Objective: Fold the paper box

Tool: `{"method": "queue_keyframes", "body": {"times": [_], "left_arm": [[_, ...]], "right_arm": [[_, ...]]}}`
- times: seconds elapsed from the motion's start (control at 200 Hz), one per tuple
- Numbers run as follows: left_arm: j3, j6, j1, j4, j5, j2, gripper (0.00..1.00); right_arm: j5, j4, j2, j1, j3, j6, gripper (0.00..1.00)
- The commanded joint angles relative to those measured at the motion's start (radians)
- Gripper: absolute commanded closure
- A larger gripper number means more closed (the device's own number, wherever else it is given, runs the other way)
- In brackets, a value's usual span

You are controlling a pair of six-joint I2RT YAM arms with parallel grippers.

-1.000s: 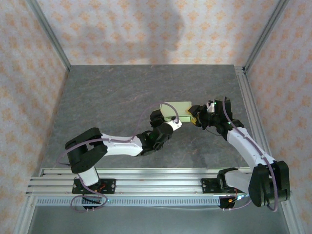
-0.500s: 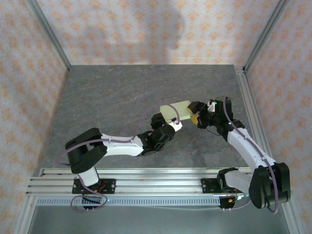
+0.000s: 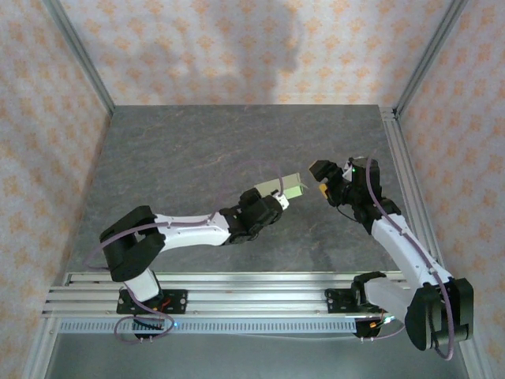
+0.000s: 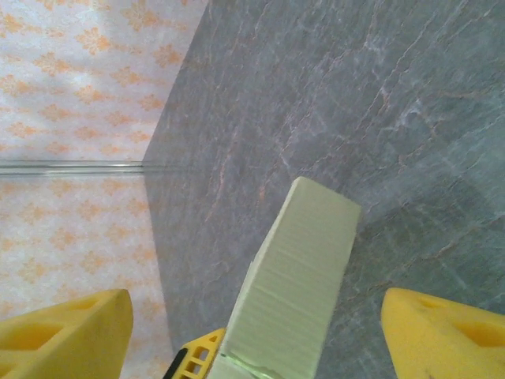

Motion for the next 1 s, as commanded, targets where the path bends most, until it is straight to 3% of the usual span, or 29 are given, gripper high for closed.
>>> {"method": "queue_keyframes", "body": {"times": [0.0,0.245,0.49,0.691,0.796,0.996], "left_arm": [[0.067,-0.092,0.02,-0.23,0.156,-0.032,0.54],[0.151,-0.169,0.057,-0.459,0.318,-0.014,0.54],[0.191,-0.187,0.099,-0.604,0.436,-0.032,0.54],[0.212,-0.151,0.142,-0.653,0.524,-0.009,0.54],[0.238,-0.132,0.151,-0.689,0.526,0.012,0.54],[0.257,-0.115,0.159,-0.721,0.53,0.033,0.54]], "right_arm": [[0.054,-0.086,-0.006,0.003,0.06,-0.133,0.2],[0.099,-0.35,0.004,0.002,0.232,-0.593,0.2],[0.04,-0.522,0.03,0.009,0.34,-1.018,0.21],[0.074,-0.645,0.067,0.116,0.389,-1.377,0.19],[0.077,-0.644,0.109,0.16,0.416,-1.445,0.24],[0.055,-0.662,0.226,0.213,0.48,-1.525,0.43]]}}
